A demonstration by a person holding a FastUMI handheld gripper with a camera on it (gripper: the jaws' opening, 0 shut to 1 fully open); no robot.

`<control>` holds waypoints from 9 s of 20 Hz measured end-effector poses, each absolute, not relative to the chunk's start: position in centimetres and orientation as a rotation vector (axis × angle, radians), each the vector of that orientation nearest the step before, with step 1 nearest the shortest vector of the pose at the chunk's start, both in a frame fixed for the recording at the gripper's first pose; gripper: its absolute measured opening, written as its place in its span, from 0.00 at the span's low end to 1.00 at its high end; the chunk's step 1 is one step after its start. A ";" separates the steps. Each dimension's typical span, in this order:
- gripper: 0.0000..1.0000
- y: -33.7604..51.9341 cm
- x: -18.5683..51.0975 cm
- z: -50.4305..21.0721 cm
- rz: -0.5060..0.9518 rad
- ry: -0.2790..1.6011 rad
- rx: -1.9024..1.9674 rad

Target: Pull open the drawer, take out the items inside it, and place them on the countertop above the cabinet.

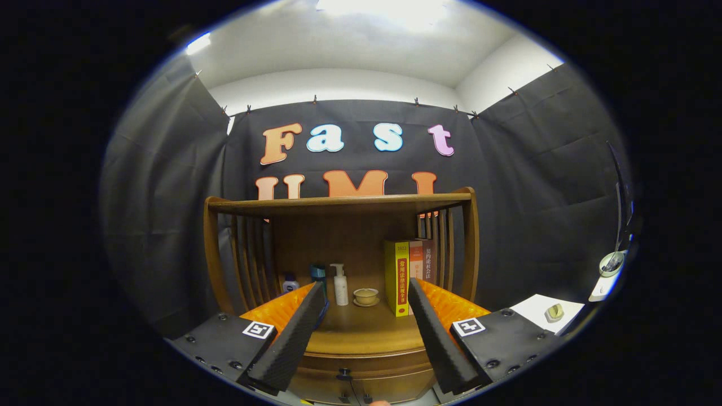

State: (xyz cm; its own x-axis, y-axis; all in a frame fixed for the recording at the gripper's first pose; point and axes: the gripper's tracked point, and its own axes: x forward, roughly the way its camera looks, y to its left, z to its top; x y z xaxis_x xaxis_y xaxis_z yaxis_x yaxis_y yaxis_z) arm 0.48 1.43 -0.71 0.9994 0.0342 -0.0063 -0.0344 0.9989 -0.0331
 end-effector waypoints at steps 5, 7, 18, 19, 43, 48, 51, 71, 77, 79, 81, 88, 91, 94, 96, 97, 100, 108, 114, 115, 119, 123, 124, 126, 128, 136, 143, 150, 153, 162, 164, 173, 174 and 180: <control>0.99 2.2 1.6 -5.0 0.070 0.023 -0.039; 0.99 2.1 2.2 -7.9 0.068 0.039 -0.047; 0.99 5.7 5.9 -24.7 0.160 0.119 -0.058; 0.99 5.8 6.3 -26.3 0.164 0.127 -0.057; 0.42 5.3 8.2 -39.6 0.106 0.285 -0.068; 0.36 4.9 5.3 -39.2 0.083 0.297 -0.075; 0.36 4.8 3.1 -38.8 0.075 0.298 -0.061; 0.35 3.7 -8.1 -38.5 0.065 0.355 -0.063; 0.35 3.5 -10.0 -38.5 0.063 0.369 -0.062; 0.35 3.4 -10.6 -38.5 0.070 0.380 -0.065; 0.35 3.2 -11.8 -38.6 0.068 0.390 -0.065; 0.27 2.4 -13.8 -38.8 0.053 0.415 -0.069; 0.27 2.5 -14.0 -38.6 0.049 0.414 -0.083; 0.44 2.2 -14.1 -38.3 0.035 0.444 -0.082; 0.56 2.0 -14.0 -36.6 0.023 0.433 -0.083; 0.62 1.9 -13.8 -35.4 0.022 0.418 -0.087; 0.76 2.2 -13.5 -32.6 0.038 0.407 -0.050; 0.97 1.9 -10.0 -26.6 0.029 0.434 0.018; 0.98 2.4 -4.5 -23.4 0.065 0.457 0.027; 0.98 2.6 -3.4 -23.2 0.072 0.481 0.031; 0.98 4.0 -0.2 -23.7 0.111 0.614 0.061; 0.98 5.6 2.8 -25.6 0.161 0.737 -0.008; 0.98 6.2 3.3 -26.4 0.186 0.783 -0.025; 0.99 7.2 4.0 -28.6 0.226 0.886 -0.037; 0.99 7.0 5.4 -30.5 0.206 0.967 -0.054; 0.99 4.5 7.6 -37.6 0.101 1.239 -0.059; 0.89 5.0 7.5 -40.9 0.094 1.349 -0.016; 0.57 6.5 8.3 -41.1 0.084 1.364 0.009; 0.42 6.8 9.1 -39.5 0.071 1.347 0.025; 0.42 7.3 8.6 -31.3 0.122 1.302 0.046; 0.42 7.9 8.0 -29.3 0.132 1.284 0.045; 0.42 6.9 10.6 -21.2 0.140 1.160 0.028; 0.42 7.1 11.2 -20.5 0.142 1.149 0.028; 0.42 7.7 15.7 -17.1 0.138 1.074 0.001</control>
